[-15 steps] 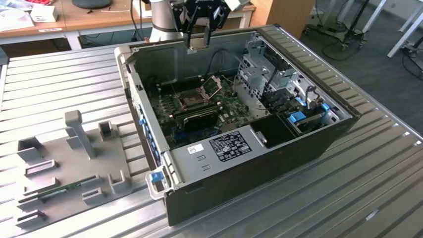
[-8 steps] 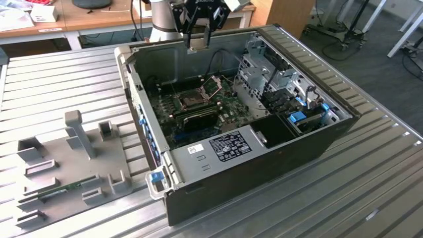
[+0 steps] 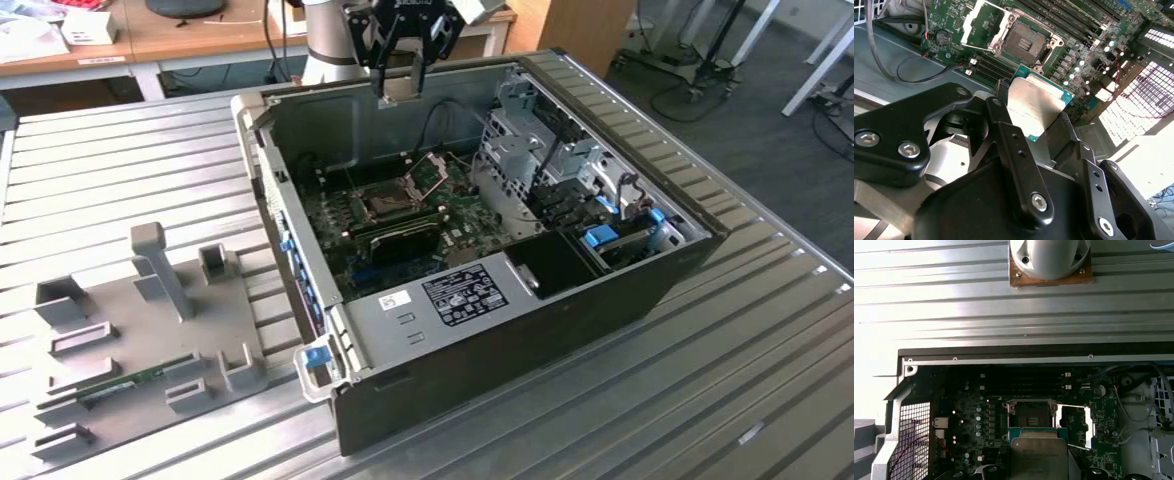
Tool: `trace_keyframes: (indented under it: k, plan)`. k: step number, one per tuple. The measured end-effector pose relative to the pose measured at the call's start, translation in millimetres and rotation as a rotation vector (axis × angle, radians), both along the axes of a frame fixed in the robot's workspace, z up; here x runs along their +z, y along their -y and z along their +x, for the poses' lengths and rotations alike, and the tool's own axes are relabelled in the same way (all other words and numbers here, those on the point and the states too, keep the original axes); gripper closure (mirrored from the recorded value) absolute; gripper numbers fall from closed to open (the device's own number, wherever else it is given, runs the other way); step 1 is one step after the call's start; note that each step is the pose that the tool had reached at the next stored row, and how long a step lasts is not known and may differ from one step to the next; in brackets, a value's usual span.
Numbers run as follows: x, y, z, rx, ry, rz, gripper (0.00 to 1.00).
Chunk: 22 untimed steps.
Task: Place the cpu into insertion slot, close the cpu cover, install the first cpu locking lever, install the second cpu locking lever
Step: 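Place the cpu into insertion slot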
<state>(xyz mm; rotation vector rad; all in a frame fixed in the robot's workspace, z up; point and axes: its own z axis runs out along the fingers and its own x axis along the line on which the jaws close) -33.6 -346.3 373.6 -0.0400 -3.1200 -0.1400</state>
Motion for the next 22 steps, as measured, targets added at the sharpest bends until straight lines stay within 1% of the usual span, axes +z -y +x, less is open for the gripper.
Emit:
trace_keyframes:
  k: [3,7,14,16,22]
  plan:
    - [-0.2,0.0,0.0,0.000,0.0000,0.0000,0.46]
    - [-2.0,0.0,0.0,0.000,0.0002,0.0000,0.46]
    - [-2.4,0.0,0.0,0.000,0.0003,0.0001,0.46]
    - [-3.2,0.0,-0.1,0.000,0.0019,0.0002,0.46]
    - [-6.6,0.0,-0.3,0.004,0.0121,0.0001,0.46]
